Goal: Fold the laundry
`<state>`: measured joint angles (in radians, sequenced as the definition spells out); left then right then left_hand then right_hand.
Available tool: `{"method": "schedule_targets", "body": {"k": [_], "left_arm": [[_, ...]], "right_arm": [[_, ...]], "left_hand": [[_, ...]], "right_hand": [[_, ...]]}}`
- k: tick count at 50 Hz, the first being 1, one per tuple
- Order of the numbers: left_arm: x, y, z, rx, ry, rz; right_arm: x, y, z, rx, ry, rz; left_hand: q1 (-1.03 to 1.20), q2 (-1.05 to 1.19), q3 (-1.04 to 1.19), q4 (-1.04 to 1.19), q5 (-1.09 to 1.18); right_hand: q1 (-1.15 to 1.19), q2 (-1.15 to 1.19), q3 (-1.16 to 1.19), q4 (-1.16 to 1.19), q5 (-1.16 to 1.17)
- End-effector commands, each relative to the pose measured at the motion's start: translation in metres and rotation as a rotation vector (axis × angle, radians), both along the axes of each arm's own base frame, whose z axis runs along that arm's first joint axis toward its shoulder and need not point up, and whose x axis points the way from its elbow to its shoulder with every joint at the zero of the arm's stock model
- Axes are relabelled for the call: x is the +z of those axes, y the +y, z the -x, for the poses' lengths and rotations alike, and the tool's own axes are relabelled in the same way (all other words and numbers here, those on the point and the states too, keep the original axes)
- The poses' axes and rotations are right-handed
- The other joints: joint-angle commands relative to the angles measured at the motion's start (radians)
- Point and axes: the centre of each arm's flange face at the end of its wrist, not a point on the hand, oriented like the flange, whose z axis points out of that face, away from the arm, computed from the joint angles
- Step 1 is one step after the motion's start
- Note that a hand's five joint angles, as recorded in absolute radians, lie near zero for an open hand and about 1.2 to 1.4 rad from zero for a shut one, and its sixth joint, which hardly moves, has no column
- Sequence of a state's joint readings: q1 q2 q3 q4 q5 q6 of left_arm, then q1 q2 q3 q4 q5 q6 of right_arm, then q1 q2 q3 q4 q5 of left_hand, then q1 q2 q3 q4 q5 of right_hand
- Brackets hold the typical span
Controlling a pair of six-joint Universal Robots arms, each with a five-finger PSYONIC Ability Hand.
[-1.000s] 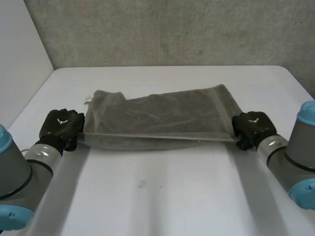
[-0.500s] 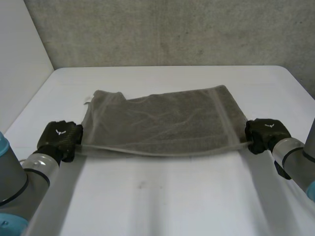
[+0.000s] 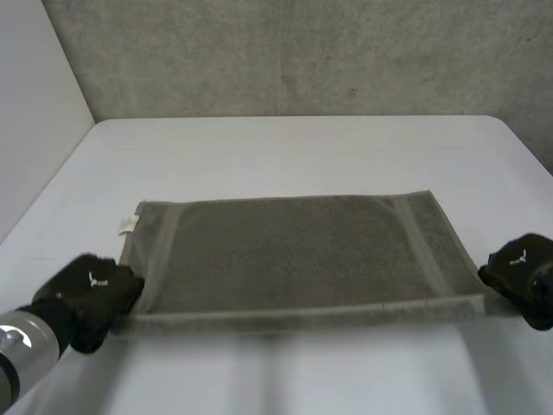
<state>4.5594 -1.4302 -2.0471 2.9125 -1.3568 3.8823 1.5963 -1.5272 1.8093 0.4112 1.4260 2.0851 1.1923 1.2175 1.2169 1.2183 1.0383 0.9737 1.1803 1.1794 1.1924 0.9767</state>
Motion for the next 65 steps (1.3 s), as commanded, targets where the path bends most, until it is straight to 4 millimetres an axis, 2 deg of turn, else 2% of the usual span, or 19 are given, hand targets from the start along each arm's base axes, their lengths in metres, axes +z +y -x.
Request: {"method": "schedule_targets", "body": {"k": [1, 2, 4, 5, 7, 8, 18, 31, 43, 44, 45, 46, 47, 51, 56, 58, 59, 61, 65], "left_arm": [[-0.006, -0.059, 0.009, -0.011, 0.039, 0.148], [-0.006, -0.059, 0.009, -0.011, 0.039, 0.149], [-0.013, -0.090, 0.018, -0.024, 0.044, 0.204], [-0.013, -0.090, 0.018, -0.024, 0.044, 0.204], [-0.028, -0.120, 0.028, -0.038, 0.052, 0.228], [-0.028, -0.120, 0.028, -0.038, 0.052, 0.228], [-0.064, -0.203, 0.057, -0.069, 0.077, 0.351], [-0.079, -0.246, 0.068, -0.075, 0.095, 0.438], [-0.087, -0.251, 0.080, -0.104, 0.105, 0.452], [-0.088, -0.250, 0.082, -0.108, 0.104, 0.449], [-0.090, -0.249, 0.083, -0.110, 0.100, 0.446], [-0.090, -0.249, 0.083, -0.110, 0.100, 0.446], [-0.090, -0.247, 0.084, -0.108, 0.100, 0.443], [-0.087, -0.241, 0.089, -0.121, 0.103, 0.440], [-0.060, -0.233, 0.088, -0.118, 0.125, 0.471], [-0.036, -0.222, 0.086, -0.119, 0.135, 0.496], [-0.036, -0.222, 0.086, -0.119, 0.136, 0.496], [-0.005, -0.207, 0.082, -0.113, 0.166, 0.529], [0.023, -0.187, 0.077, -0.097, 0.230, 0.542]], "right_arm": [[-0.005, -0.043, -0.025, 0.009, -0.130, 0.162], [-0.008, -0.052, -0.038, 0.018, -0.168, 0.182], [-0.011, -0.061, -0.049, 0.023, -0.198, 0.205], [-0.011, -0.061, -0.049, 0.023, -0.198, 0.205], [-0.022, -0.080, -0.064, 0.007, -0.217, 0.228], [-0.022, -0.081, -0.064, 0.007, -0.217, 0.229], [-0.050, -0.156, -0.100, 0.004, -0.261, 0.473], [-0.066, -0.189, -0.109, -0.055, -0.266, 0.603], [-0.072, -0.194, -0.112, -0.061, -0.252, 0.643], [-0.073, -0.194, -0.113, -0.063, -0.250, 0.645], [-0.073, -0.192, -0.116, -0.061, -0.254, 0.647], [-0.073, -0.192, -0.116, -0.061, -0.254, 0.647], [-0.071, -0.191, -0.118, -0.066, -0.255, 0.652], [-0.061, -0.189, -0.116, -0.102, -0.258, 0.675], [-0.009, -0.178, -0.107, -0.157, -0.329, 0.745], [0.003, -0.173, -0.104, -0.162, -0.365, 0.756], [0.003, -0.173, -0.104, -0.162, -0.365, 0.757], [0.033, -0.158, -0.101, -0.145, -0.453, 0.771], [0.054, -0.139, -0.102, -0.075, -0.524, 0.756]], "left_hand": [[0.204, 0.179, 0.179, 0.178, 0.183], [0.204, 0.179, 0.179, 0.178, 0.183], [0.204, 0.179, 0.179, 0.178, 0.183], [0.204, 0.179, 0.179, 0.178, 0.183], [0.204, 0.179, 0.179, 0.178, 0.183], [0.204, 0.179, 0.179, 0.178, 0.183], [0.204, 0.179, 0.179, 0.178, 0.183], [0.204, 0.179, 0.179, 0.178, 0.183], [0.204, 0.179, 0.179, 0.178, 0.183], [0.204, 0.179, 0.179, 0.178, 0.183], [-0.362, -0.388, -0.387, -0.388, -0.383], [-0.368, -0.393, -0.393, -0.394, -0.389], [-0.970, -0.995, -0.994, -0.996, -0.990], [-1.018, -1.043, -1.042, -1.044, -1.038], [-1.018, -1.043, -1.042, -1.044, -1.038], [-1.017, -1.042, -1.042, -1.043, -1.038], [-1.017, -1.042, -1.042, -1.043, -1.038], [-1.017, -1.042, -1.042, -1.043, -1.038], [-1.017, -1.042, -1.042, -1.043, -1.038]], "right_hand": [[0.423, 0.216, 0.217, 0.204, 0.245], [0.423, 0.216, 0.217, 0.204, 0.245], [0.423, 0.216, 0.217, 0.204, 0.245], [0.423, 0.216, 0.217, 0.204, 0.245], [0.423, 0.216, 0.217, 0.204, 0.245], [0.423, 0.216, 0.217, 0.204, 0.245], [0.423, 0.216, 0.217, 0.204, 0.245], [0.423, 0.216, 0.217, 0.204, 0.245], [0.423, 0.216, 0.217, 0.204, 0.245], [0.287, 0.080, 0.081, 0.068, 0.109], [-0.211, -0.418, -0.417, -0.430, -0.389], [-0.216, -0.423, -0.422, -0.435, -0.394], [-0.629, -0.836, -0.835, -0.848, -0.807], [-0.799, -1.006, -1.005, -1.018, -0.977], [-0.799, -1.006, -1.005, -1.018, -0.977], [-0.799, -1.006, -1.005, -1.018, -0.977], [-0.799, -1.006, -1.005, -1.018, -0.977], [-0.799, -1.006, -1.005, -1.018, -0.977], [-0.799, -1.006, -1.005, -1.018, -0.977]]}}
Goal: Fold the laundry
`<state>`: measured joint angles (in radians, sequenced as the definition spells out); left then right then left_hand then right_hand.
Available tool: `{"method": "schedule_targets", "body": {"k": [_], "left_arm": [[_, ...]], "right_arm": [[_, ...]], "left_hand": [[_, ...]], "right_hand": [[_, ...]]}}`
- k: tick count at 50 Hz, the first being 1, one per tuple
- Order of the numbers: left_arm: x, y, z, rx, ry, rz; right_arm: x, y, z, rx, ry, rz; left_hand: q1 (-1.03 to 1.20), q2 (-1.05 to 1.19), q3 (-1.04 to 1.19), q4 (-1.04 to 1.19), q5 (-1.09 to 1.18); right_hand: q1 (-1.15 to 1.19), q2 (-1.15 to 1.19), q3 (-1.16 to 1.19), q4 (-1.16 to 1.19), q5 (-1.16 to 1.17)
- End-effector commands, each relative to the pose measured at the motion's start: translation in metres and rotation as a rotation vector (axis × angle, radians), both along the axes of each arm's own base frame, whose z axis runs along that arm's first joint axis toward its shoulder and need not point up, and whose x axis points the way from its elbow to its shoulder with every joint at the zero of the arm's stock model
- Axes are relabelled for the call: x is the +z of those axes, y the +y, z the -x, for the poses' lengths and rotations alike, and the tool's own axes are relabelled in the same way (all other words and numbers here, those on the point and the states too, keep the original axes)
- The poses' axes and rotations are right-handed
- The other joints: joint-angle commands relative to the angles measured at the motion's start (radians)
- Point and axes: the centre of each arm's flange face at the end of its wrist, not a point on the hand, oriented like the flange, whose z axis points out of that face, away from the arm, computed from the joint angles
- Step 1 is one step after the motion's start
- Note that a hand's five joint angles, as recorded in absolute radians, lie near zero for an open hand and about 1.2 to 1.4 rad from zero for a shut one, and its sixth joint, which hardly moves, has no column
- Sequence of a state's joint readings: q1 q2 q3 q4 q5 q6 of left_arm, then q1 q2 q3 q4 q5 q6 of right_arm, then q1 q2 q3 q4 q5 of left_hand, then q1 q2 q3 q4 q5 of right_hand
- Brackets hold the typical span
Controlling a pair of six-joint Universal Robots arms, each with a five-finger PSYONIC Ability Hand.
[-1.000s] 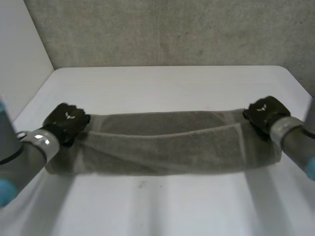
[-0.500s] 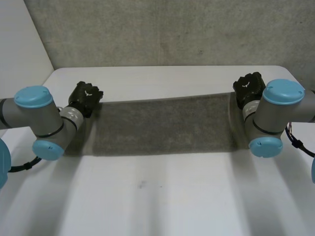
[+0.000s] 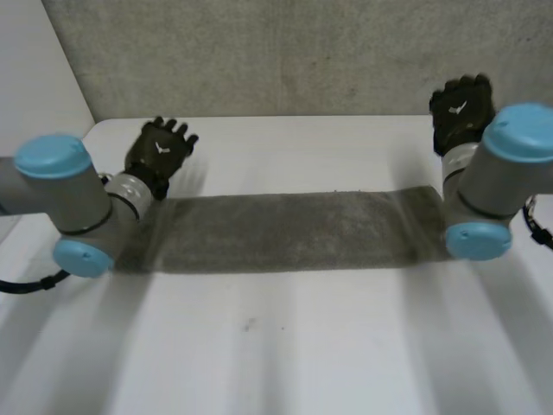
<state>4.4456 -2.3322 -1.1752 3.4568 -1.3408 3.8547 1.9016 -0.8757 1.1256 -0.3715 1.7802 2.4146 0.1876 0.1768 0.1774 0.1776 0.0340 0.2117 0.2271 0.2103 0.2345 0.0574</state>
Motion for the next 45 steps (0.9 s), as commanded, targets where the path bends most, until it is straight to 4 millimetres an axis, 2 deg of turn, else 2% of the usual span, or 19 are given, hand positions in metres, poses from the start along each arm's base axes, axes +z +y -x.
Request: {"method": "schedule_targets", "body": {"k": [1, 2, 4, 5, 7, 8, 9, 13, 15, 17, 19, 20, 21, 23, 24, 27, 32, 40, 45], "left_arm": [[0.074, 0.047, -0.014, 0.001, 0.141, 0.036], [0.074, 0.048, -0.014, 0.001, 0.141, 0.035], [0.089, 0.066, -0.022, 0.010, 0.248, 0.000], [0.089, 0.066, -0.022, 0.010, 0.249, 0.000], [0.099, 0.081, -0.029, 0.018, 0.362, -0.047], [0.099, 0.081, -0.029, 0.018, 0.363, -0.048], [0.102, 0.088, -0.032, 0.022, 0.416, -0.075], [0.102, 0.095, -0.043, 0.070, 0.505, -0.120], [0.093, 0.099, -0.053, 0.125, 0.560, -0.161], [0.087, 0.101, -0.055, 0.143, 0.573, -0.184], [0.081, 0.103, -0.057, 0.157, 0.578, -0.199], [0.076, 0.105, -0.058, 0.166, 0.577, -0.215], [0.076, 0.105, -0.058, 0.167, 0.577, -0.215], [0.067, 0.105, -0.061, 0.176, 0.573, -0.219], [0.067, 0.105, -0.061, 0.176, 0.573, -0.219], [0.063, 0.105, -0.061, 0.173, 0.573, -0.196], [0.061, 0.105, -0.061, 0.169, 0.580, -0.169], [0.057, 0.107, -0.061, 0.169, 0.577, -0.179], [0.057, 0.107, -0.061, 0.168, 0.577, -0.179]], "right_arm": [[0.056, 0.046, 0.002, 0.177, -0.120, 0.006], [0.056, 0.046, 0.002, 0.177, -0.120, 0.006], [0.057, 0.066, 0.001, 0.267, -0.107, -0.083], [0.057, 0.066, 0.001, 0.267, -0.107, -0.083], [0.054, 0.077, 0.010, 0.300, -0.112, -0.192], [0.054, 0.077, 0.010, 0.300, -0.112, -0.192], [0.048, 0.079, 0.019, 0.284, -0.115, -0.259], [0.035, 0.084, 0.037, 0.236, -0.113, -0.402], [0.018, 0.092, 0.047, 0.208, -0.110, -0.540], [0.010, 0.093, 0.054, 0.189, -0.112, -0.583], [0.002, 0.092, 0.058, 0.177, -0.115, -0.603], [-0.009, 0.090, 0.061, 0.171, -0.118, -0.621], [-0.009, 0.090, 0.061, 0.171, -0.118, -0.622], [-0.033, 0.081, 0.069, 0.148, -0.117, -0.633], [-0.033, 0.081, 0.070, 0.148, -0.117, -0.633], [-0.062, 0.070, 0.077, 0.143, -0.129, -0.614], [-0.076, 0.062, 0.079, 0.168, -0.138, -0.566], [-0.088, 0.054, 0.079, 0.163, -0.130, -0.540], [-0.097, 0.047, 0.079, 0.169, -0.111, -0.512]], "left_hand": [[-0.012, -0.001, -0.002, -0.002, -0.033], [-0.012, -0.001, -0.002, -0.002, -0.033], [-0.012, -0.001, -0.002, -0.002, -0.033], [-0.012, -0.001, -0.002, -0.002, -0.033], [-0.012, -0.001, -0.002, -0.002, -0.033], [-0.012, -0.001, -0.002, -0.002, -0.033], [-0.013, -0.002, -0.003, -0.003, -0.034], [-0.012, -0.001, -0.002, -0.002, -0.033], [-0.012, -0.001, -0.002, -0.002, -0.033], [-0.012, -0.001, -0.002, -0.002, -0.033], [-0.012, -0.001, -0.002, -0.002, -0.033], [-0.012, -0.001, -0.002, -0.002, -0.033], [-0.012, -0.001, -0.002, -0.002, -0.033], [-0.012, -0.001, -0.002, -0.002, -0.033], [-0.012, -0.001, -0.002, -0.002, -0.033], [-0.012, -0.001, -0.002, -0.002, -0.033], [-0.012, -0.001, -0.002, -0.002, -0.033], [-0.012, -0.001, -0.002, -0.002, -0.033], [-0.013, -0.002, -0.003, -0.003, -0.034]], "right_hand": [[-0.037, -0.053, -0.036, -0.060, -0.057], [-0.037, -0.053, -0.036, -0.060, -0.057], [-0.037, -0.053, -0.036, -0.060, -0.057], [-0.037, -0.053, -0.036, -0.060, -0.057], [-0.037, -0.053, -0.036, -0.060, -0.057], [-0.037, -0.053, -0.036, -0.060, -0.057], [-0.037, -0.053, -0.036, -0.060, -0.057], [-0.037, -0.053, -0.036, -0.060, -0.057], [-0.037, -0.053, -0.036, -0.060, -0.057], [-0.037, -0.053, -0.036, -0.060, -0.057], [-0.037, -0.053, -0.036, -0.060, -0.057], [-0.019, -0.034, -0.018, -0.042, -0.039], [-0.018, -0.034, -0.017, -0.041, -0.038], [0.073, 0.057, 0.074, 0.050, 0.052], [0.073, 0.057, 0.074, 0.050, 0.053], [0.213, 0.197, 0.214, 0.190, 0.193], [0.398, 0.383, 0.400, 0.376, 0.378], [0.493, 0.477, 0.494, 0.470, 0.472], [0.747, 0.732, 0.749, 0.725, 0.727]]}}
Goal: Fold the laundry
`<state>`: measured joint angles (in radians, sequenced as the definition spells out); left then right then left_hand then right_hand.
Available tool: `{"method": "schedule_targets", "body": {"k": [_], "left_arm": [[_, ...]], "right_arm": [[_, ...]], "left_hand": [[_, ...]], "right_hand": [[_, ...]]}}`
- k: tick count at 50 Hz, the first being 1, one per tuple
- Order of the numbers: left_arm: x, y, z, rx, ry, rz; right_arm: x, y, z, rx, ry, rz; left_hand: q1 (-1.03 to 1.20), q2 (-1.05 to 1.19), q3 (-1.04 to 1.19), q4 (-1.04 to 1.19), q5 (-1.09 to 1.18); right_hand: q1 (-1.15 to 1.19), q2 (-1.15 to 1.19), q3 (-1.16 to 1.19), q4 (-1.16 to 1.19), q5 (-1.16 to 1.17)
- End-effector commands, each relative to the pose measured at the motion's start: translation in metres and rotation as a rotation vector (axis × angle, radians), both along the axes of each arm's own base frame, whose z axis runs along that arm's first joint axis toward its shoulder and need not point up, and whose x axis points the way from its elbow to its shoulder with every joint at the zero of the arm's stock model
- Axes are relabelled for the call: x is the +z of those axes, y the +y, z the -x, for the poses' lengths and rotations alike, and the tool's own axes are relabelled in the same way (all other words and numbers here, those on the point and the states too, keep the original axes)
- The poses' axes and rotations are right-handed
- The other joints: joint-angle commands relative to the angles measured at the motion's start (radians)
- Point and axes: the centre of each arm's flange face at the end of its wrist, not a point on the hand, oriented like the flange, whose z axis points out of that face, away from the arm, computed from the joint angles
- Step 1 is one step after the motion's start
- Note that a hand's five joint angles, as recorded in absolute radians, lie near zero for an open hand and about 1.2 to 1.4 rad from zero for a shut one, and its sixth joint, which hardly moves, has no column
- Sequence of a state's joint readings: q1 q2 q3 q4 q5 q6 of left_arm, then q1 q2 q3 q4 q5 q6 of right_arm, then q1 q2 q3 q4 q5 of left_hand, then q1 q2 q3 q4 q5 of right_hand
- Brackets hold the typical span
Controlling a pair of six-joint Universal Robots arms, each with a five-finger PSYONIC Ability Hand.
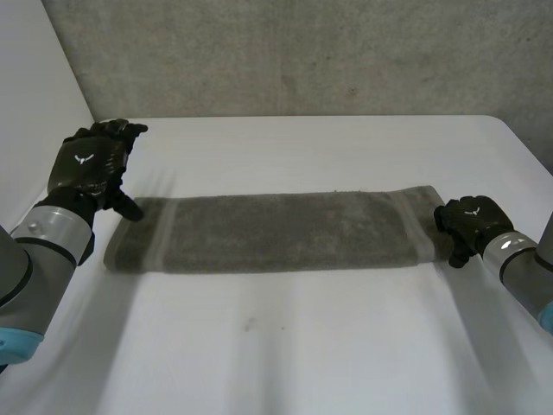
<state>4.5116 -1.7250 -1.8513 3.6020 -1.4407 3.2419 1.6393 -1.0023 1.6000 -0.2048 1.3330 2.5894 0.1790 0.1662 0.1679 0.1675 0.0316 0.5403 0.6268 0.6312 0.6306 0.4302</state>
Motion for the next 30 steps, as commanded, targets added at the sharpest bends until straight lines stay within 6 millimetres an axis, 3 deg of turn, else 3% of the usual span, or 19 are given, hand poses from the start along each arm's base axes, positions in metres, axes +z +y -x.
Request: {"method": "schedule_targets", "body": {"k": [1, 5, 11, 18, 19, 21, 27, 29, 30], "left_arm": [[-0.001, 0.001, 0.000, -0.002, -0.001, -0.006], [-0.003, 0.002, 0.000, -0.002, -0.002, -0.012], [-0.004, 0.002, 0.000, -0.002, -0.002, -0.015], [-0.003, 0.003, 0.000, -0.004, -0.002, -0.012], [-0.003, 0.003, 0.000, -0.004, -0.002, -0.012], [-0.003, 0.003, 0.000, -0.004, -0.002, -0.012], [-0.003, 0.003, 0.001, -0.005, -0.002, -0.012], [-0.004, 0.005, 0.001, -0.007, -0.002, -0.015], [-0.004, 0.005, 0.001, -0.007, -0.002, -0.015]], "right_arm": [[-0.009, -0.008, 0.000, 0.005, 0.017, 0.031], [-0.014, -0.012, 0.000, 0.012, 0.050, 0.050], [-0.010, -0.023, 0.014, -0.037, 0.090, 0.068], [0.014, -0.042, 0.066, -0.247, 0.278, 0.137], [0.014, -0.042, 0.066, -0.248, 0.279, 0.137], [0.030, -0.048, 0.086, -0.307, 0.336, 0.176], [0.052, -0.051, 0.081, -0.295, 0.327, 0.247], [0.074, -0.044, 0.047, -0.199, 0.299, 0.328], [0.074, -0.044, 0.047, -0.198, 0.299, 0.329]], "left_hand": [[-0.005, 0.008, 0.007, 0.007, -0.032], [-0.005, 0.008, 0.007, 0.007, -0.032], [-0.005, 0.008, 0.007, 0.007, -0.032], [-0.005, 0.008, 0.007, 0.007, -0.032], [-0.005, 0.008, 0.007, 0.007, -0.032], [-0.004, 0.009, 0.007, 0.008, -0.031], [-0.004, 0.009, 0.007, 0.008, -0.031], [-0.004, 0.009, 0.007, 0.008, -0.031], [-0.004, 0.009, 0.007, 0.008, -0.031]], "right_hand": [[0.420, 0.333, 0.329, 0.329, 0.355], [0.855, 0.768, 0.764, 0.765, 0.790], [0.856, 0.769, 0.765, 0.766, 0.791], [0.856, 0.769, 0.765, 0.766, 0.791], [0.856, 0.769, 0.765, 0.766, 0.791], [0.856, 0.769, 0.765, 0.766, 0.791], [0.856, 0.769, 0.765, 0.766, 0.791], [0.856, 0.769, 0.765, 0.766, 0.791], [0.856, 0.769, 0.765, 0.766, 0.791]]}}
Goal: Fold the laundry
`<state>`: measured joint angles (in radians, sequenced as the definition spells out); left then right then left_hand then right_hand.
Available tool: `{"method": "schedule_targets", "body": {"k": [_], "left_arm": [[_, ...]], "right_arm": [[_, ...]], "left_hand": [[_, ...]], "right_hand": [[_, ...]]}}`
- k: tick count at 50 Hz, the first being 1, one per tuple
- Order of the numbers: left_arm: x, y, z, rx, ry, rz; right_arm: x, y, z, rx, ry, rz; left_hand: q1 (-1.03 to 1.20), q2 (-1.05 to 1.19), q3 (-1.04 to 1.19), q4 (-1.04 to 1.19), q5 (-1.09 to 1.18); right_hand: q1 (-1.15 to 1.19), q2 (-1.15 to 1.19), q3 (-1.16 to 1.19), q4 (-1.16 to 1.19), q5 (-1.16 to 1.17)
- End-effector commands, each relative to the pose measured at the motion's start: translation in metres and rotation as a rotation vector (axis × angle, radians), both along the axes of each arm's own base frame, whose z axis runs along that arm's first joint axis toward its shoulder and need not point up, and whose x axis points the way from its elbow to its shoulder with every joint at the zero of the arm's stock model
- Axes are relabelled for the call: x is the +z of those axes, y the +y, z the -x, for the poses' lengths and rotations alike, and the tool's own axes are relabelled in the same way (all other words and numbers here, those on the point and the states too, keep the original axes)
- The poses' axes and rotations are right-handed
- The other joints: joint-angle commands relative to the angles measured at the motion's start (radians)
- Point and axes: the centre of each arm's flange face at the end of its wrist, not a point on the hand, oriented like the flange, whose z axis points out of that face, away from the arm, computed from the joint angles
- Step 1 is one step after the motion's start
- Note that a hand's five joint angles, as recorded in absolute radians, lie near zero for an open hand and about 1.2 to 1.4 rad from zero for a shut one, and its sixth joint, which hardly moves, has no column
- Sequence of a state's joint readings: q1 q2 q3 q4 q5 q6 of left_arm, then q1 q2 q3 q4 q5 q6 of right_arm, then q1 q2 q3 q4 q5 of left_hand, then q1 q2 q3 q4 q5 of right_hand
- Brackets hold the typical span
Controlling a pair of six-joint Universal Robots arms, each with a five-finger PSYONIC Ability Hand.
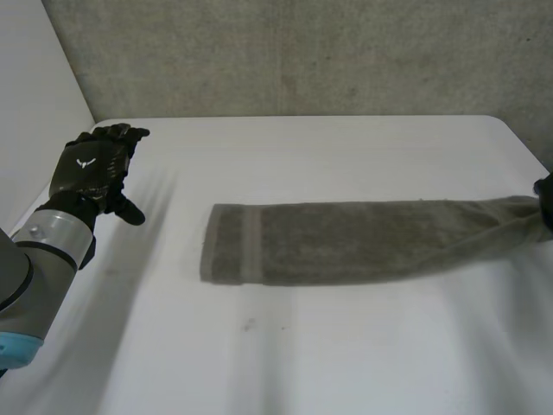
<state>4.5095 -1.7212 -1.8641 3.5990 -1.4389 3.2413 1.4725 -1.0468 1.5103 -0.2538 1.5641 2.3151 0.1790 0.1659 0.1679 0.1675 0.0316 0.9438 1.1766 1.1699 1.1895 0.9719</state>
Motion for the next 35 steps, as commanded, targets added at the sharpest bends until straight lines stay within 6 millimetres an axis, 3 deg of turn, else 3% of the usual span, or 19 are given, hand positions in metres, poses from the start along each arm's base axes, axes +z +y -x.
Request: {"method": "schedule_targets", "body": {"k": [1, 2, 3, 5, 6, 7, 8, 10, 11, 13, 19, 21, 27, 28, 29, 30, 31, 32, 35], "left_arm": [[-0.001, 0.003, 0.000, -0.003, -0.001, -0.004], [-0.001, 0.003, 0.001, -0.004, -0.001, -0.003], [-0.001, 0.003, 0.001, -0.004, -0.001, -0.003], [-0.001, 0.003, 0.001, -0.004, -0.001, -0.003], [-0.001, 0.003, 0.001, -0.004, -0.001, -0.004], [-0.001, 0.004, 0.001, -0.006, -0.001, -0.004], [-0.001, 0.004, 0.001, -0.006, -0.001, -0.004], [-0.001, 0.004, 0.002, -0.007, -0.001, -0.004], [-0.001, 0.004, 0.002, -0.007, -0.001, -0.004], [-0.001, 0.004, 0.002, -0.007, -0.001, -0.004], [-0.001, 0.004, 0.002, -0.010, -0.001, -0.004], [-0.002, 0.005, 0.003, -0.012, -0.003, -0.005], [-0.007, 0.005, 0.004, -0.016, -0.006, -0.022], [-0.009, 0.006, 0.005, -0.018, -0.007, -0.026], [-0.009, 0.006, 0.005, -0.018, -0.007, -0.026], [-0.010, 0.006, 0.006, -0.021, -0.008, -0.029], [-0.014, 0.007, 0.007, -0.027, -0.012, -0.041], [-0.017, 0.014, 0.016, -0.061, -0.012, -0.051], [-0.013, 0.021, 0.028, -0.104, -0.011, -0.038]], "right_arm": [[0.049, 0.013, -0.063, 0.207, -0.012, 0.147], [0.059, 0.023, -0.090, 0.296, -0.021, 0.176], [0.059, 0.023, -0.090, 0.297, -0.021, 0.176], [0.064, 0.051, -0.148, 0.502, -0.031, 0.196], [0.064, 0.051, -0.148, 0.503, -0.031, 0.196], [0.062, 0.069, -0.176, 0.611, -0.037, 0.193], [0.062, 0.069, -0.176, 0.612, -0.037, 0.193], [0.052, 0.108, -0.230, 0.833, -0.043, 0.181], [0.052, 0.108, -0.230, 0.834, -0.043, 0.181], [0.036, 0.146, -0.276, 1.008, -0.032, 0.170], [0.006, 0.185, -0.322, 1.163, -0.002, 0.150], [-0.021, 0.207, -0.342, 1.237, 0.012, 0.113], [-0.060, 0.231, -0.355, 1.292, 0.044, 0.043], [-0.062, 0.232, -0.355, 1.291, 0.059, 0.046], [-0.058, 0.229, -0.354, 1.268, 0.064, 0.055], [-0.058, 0.229, -0.354, 1.267, 0.064, 0.055], [-0.048, 0.223, -0.352, 1.224, 0.058, 0.072], [0.023, 0.190, -0.315, 0.968, -0.166, 0.091], [0.042, 0.174, -0.286, 0.869, -0.312, 0.055]], "left_hand": [[-0.004, 0.009, 0.007, 0.008, -0.031], [-0.004, 0.009, 0.007, 0.008, -0.031], [-0.004, 0.009, 0.007, 0.008, -0.031], [-0.005, 0.009, 0.007, 0.007, -0.032], [-0.004, 0.009, 0.007, 0.008, -0.031], [-0.004, 0.009, 0.007, 0.008, -0.031], [-0.004, 0.009, 0.007, 0.008, -0.031], [-0.004, 0.009, 0.007, 0.008, -0.031], [-0.004, 0.009, 0.007, 0.008, -0.031], [-0.004, 0.009, 0.007, 0.008, -0.031], [-0.004, 0.009, 0.007, 0.008, -0.031], [-0.004, 0.009, 0.007, 0.008, -0.031], [-0.004, 0.009, 0.007, 0.008, -0.031], [-0.004, 0.009, 0.007, 0.008, -0.031], [-0.004, 0.009, 0.007, 0.008, -0.031], [-0.004, 0.009, 0.007, 0.008, -0.031], [-0.005, 0.009, 0.007, 0.007, -0.032], [-0.005, 0.009, 0.007, 0.007, -0.032], [-0.004, 0.009, 0.007, 0.008, -0.031]], "right_hand": [[0.452, 0.220, 0.226, 0.207, 0.250], [0.452, 0.220, 0.226, 0.207, 0.250], [0.452, 0.220, 0.226, 0.207, 0.250], [0.452, 0.220, 0.226, 0.207, 0.250], [0.452, 0.220, 0.226, 0.207, 0.250], [0.452, 0.220, 0.226, 0.207, 0.250], [0.452, 0.220, 0.226, 0.207, 0.250], [0.452, 0.220, 0.226, 0.207, 0.250], [0.452, 0.220, 0.226, 0.207, 0.250], [0.452, 0.220, 0.226, 0.207, 0.250], [0.452, 0.220, 0.226, 0.207, 0.250], [0.452, 0.220, 0.226, 0.207, 0.250], [0.452, 0.220, 0.226, 0.207, 0.250], [0.235, 0.003, 0.009, -0.010, 0.033], [-0.296, -0.528, -0.522, -0.541, -0.498], [-0.301, -0.534, -0.527, -0.547, -0.504], [-0.702, -0.935, -0.928, -0.948, -0.905], [-0.769, -1.002, -0.995, -1.015, -0.972], [-0.769, -1.002, -0.995, -1.015, -0.972]]}}
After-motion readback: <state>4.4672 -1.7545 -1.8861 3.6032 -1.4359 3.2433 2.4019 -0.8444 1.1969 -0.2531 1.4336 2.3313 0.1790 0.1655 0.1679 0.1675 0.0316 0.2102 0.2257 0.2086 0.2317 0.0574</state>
